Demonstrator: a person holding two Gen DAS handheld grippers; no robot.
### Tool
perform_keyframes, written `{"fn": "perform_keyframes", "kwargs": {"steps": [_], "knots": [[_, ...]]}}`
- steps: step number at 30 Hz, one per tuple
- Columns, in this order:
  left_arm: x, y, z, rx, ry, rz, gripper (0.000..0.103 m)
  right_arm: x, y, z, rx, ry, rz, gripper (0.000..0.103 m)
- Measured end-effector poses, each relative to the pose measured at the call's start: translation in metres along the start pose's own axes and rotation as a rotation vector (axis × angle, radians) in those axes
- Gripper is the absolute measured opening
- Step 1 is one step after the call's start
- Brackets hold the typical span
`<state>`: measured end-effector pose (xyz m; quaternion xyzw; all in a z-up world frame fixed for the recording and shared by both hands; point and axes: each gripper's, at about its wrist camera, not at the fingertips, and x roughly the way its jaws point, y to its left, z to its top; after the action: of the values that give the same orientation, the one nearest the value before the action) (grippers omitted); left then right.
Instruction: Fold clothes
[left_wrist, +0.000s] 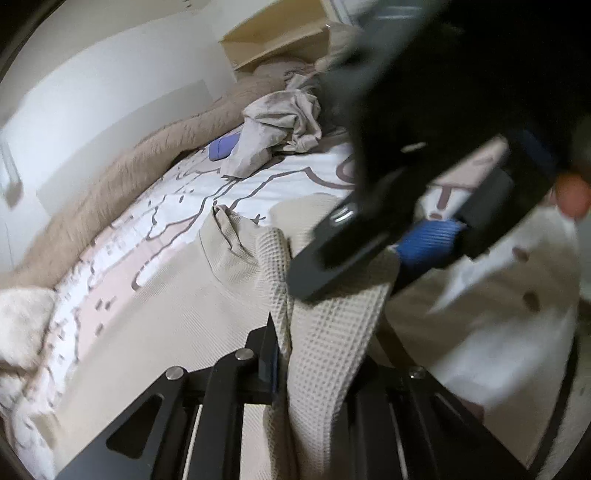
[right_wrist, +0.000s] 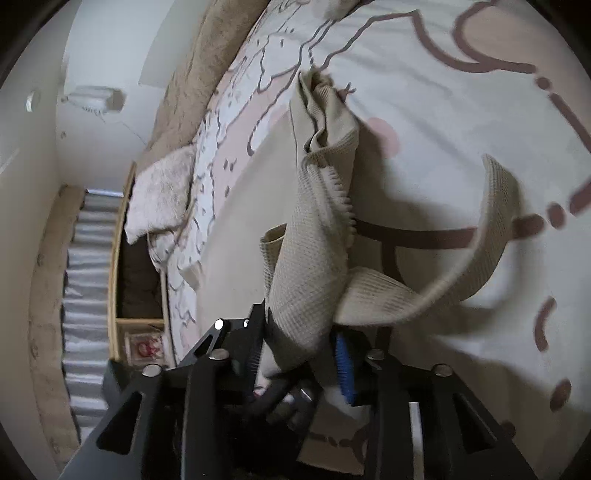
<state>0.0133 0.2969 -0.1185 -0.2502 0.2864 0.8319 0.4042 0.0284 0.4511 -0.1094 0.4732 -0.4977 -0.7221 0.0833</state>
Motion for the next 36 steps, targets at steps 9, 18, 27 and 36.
{"fn": "perform_keyframes", "kwargs": {"steps": [9, 18, 27, 36], "knots": [[-0.002, 0.011, -0.005, -0.093, -0.023, -0.046, 0.013, -0.061, 0.007, 0.05, -0.071, -0.264, -0.001, 0.091], [-0.016, 0.011, -0.013, -0.113, -0.055, -0.073, 0.013, 0.04, -0.008, 0.155, -0.17, 0.066, -0.153, 0.091], [-0.024, 0.021, -0.016, -0.167, -0.096, -0.135, 0.013, 0.085, -0.017, 0.195, -0.201, 0.089, -0.027, 0.087], [-0.024, 0.024, -0.017, -0.197, -0.095, -0.164, 0.013, 0.132, 0.005, 0.214, -0.287, 0.079, -0.015, 0.058]]}}
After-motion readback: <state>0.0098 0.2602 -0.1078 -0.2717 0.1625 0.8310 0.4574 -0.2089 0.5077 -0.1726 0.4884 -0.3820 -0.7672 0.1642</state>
